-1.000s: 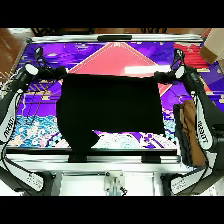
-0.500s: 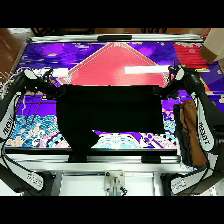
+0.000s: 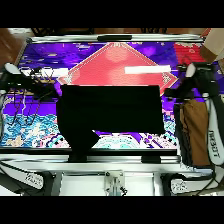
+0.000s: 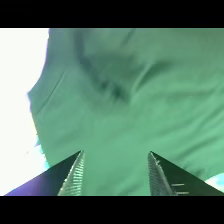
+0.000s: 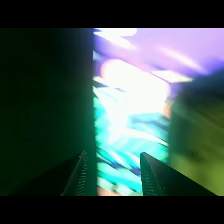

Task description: Fold the shirts.

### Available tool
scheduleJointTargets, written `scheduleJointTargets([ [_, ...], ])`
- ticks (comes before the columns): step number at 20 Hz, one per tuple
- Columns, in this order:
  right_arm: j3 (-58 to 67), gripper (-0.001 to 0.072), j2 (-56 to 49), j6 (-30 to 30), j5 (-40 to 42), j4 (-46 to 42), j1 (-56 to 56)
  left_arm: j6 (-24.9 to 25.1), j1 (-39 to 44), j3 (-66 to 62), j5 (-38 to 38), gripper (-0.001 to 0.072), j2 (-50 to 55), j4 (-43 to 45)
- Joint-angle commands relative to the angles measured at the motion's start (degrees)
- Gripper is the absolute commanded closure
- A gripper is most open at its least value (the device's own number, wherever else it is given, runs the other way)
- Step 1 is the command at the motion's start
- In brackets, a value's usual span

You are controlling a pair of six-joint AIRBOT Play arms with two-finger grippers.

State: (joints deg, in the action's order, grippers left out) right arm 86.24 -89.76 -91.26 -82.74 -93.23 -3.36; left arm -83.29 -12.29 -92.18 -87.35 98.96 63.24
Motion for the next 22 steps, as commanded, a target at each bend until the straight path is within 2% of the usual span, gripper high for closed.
scheduleJointTargets([
  [1, -2.14, 0.0239, 6.62, 2.80, -8.74, -2.45, -5.95, -0.35, -4.09, 9.40, -5.73, 0.0224, -9.33, 2.82],
  [5, -11.43, 0.0239, 13.25, 4.59, -6.64, 6.23, -11.58, 3.61, -4.17, 40.61, 5.35, 0.0224, -22.91, 1.42],
  [7, -13.84, 0.0240, 14.53, 5.55, -6.69, 6.75, -11.41, 6.67, -4.17, 51.28, 10.16, 0.0225, -27.67, -2.01],
  [8, -14.19, 0.0240, 14.62, 5.55, -6.69, 8.09, -11.23, 6.69, -4.15, 55.15, 12.92, 0.0225, -29.31, -3.34],
  [10, -14.16, 0.0240, 14.62, 5.53, -5.70, 11.32, -11.06, 6.95, -4.09, 60.24, 17.03, 0.0225, -30.18, -6.34],
  [12, -14.16, 0.0240, 14.62, 5.51, -4.61, 13.51, -11.06, 9.53, -4.09, 63.65, 21.09, 0.0230, -30.12, -11.30],
  [16, -14.16, 0.0240, 14.62, 5.29, -4.50, 13.64, -11.06, 11.26, -3.08, 64.57, 26.73, 0.0242, -30.08, -16.22],
  [17, -14.16, 0.0240, 14.62, 4.90, -4.55, 13.64, -11.06, 11.17, -2.21, 64.57, 27.76, 0.0328, -30.08, -16.63],
  [19, -14.40, 0.0238, 14.58, 4.90, -5.57, 13.77, -11.06, 11.10, -0.44, 64.50, 28.89, 0.0630, -30.08, -17.27],
  [20, -15.41, 0.0180, 14.58, 4.92, -6.08, 14.16, -11.06, 11.34, -0.15, 64.41, 28.89, 0.0674, -30.08, -17.27],
  [21, -17.62, 0.0120, 14.58, 5.07, -6.32, 15.52, -11.06, 11.47, -0.26, 64.41, 28.83, 0.0673, -30.12, -17.22],
  [22, -20.76, 0.0120, 14.58, 5.16, -5.66, 18.47, -11.04, 12.35, -0.57, 64.41, 28.52, 0.0674, -30.23, -17.22],
])
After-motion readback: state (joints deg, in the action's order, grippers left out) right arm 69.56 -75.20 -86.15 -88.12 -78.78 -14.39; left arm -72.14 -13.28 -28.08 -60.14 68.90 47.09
